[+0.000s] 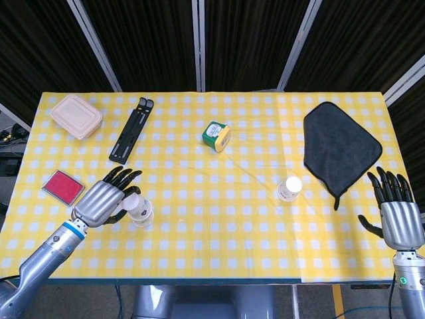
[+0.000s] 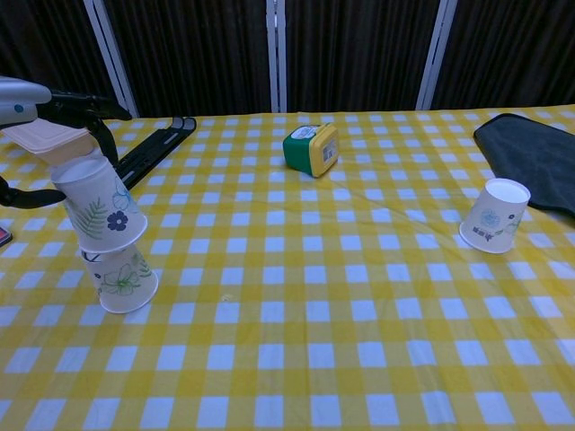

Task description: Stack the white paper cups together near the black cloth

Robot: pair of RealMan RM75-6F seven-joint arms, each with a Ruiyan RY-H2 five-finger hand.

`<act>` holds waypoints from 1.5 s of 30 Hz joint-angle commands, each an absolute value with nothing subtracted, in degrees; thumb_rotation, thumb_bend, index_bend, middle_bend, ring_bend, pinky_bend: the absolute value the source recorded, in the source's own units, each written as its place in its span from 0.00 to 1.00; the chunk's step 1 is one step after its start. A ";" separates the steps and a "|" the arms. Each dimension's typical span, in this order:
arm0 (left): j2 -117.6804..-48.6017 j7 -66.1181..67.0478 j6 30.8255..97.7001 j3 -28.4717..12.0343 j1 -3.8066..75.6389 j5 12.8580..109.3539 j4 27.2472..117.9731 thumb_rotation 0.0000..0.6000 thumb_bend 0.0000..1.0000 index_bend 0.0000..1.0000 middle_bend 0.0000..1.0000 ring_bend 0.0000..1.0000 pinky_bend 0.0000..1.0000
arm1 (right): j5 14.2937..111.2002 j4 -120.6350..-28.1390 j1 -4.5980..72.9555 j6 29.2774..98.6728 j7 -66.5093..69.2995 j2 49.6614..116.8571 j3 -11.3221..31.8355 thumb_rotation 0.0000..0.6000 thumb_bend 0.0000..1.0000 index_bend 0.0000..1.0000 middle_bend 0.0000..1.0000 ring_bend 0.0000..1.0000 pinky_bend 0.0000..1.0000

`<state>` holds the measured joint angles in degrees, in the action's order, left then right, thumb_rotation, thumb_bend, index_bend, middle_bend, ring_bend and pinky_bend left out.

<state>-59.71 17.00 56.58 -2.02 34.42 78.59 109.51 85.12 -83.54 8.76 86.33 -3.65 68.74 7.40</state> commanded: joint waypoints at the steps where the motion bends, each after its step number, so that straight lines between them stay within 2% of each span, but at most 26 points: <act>1: -59.43 16.90 56.67 -1.78 34.20 78.90 109.56 1.00 0.45 0.32 0.00 0.00 0.00 | 85.15 -83.55 8.77 86.30 -3.74 68.77 7.37 1.00 0.08 0.04 0.00 0.00 0.00; 15: -61.25 18.11 55.37 -1.33 34.49 77.72 107.61 1.00 0.45 0.30 0.00 0.00 0.00 | 85.39 -83.66 8.73 86.49 -3.76 68.79 7.31 1.00 0.08 0.04 0.00 0.00 0.00; 19: -61.19 18.68 54.28 -1.01 34.81 77.05 107.37 1.00 0.44 0.20 0.00 0.00 0.00 | 85.34 -83.59 8.75 86.43 -3.84 68.84 7.33 1.00 0.08 0.04 0.00 0.00 0.00; 23: -61.02 20.55 51.88 -0.36 35.66 75.28 107.28 1.00 0.34 0.09 0.00 0.00 0.00 | 85.31 -83.59 8.77 86.38 -3.88 68.85 7.34 1.00 0.08 0.04 0.00 0.00 0.00; 30: -61.18 21.49 51.77 -0.49 36.02 74.26 107.68 1.00 0.31 0.10 0.00 0.00 0.00 | 85.27 -83.69 8.71 86.45 -3.94 68.83 7.34 1.00 0.08 0.04 0.00 0.00 0.00; 37: -62.47 23.25 50.01 -0.57 37.15 71.18 106.29 1.00 0.31 0.21 0.00 0.00 0.00 | 85.27 -83.81 8.68 86.46 -3.96 68.75 7.34 1.00 0.08 0.04 0.00 0.00 0.00; 45: -66.47 26.47 46.67 -0.52 39.68 64.57 102.44 1.00 0.31 0.18 0.00 0.00 0.00 | 85.10 -83.81 8.66 86.52 -3.83 68.67 7.51 1.00 0.08 0.04 0.00 0.00 0.00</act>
<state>-65.74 25.79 47.29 -0.57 39.10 65.42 103.12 85.10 -83.81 8.66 86.52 -3.83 68.67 7.51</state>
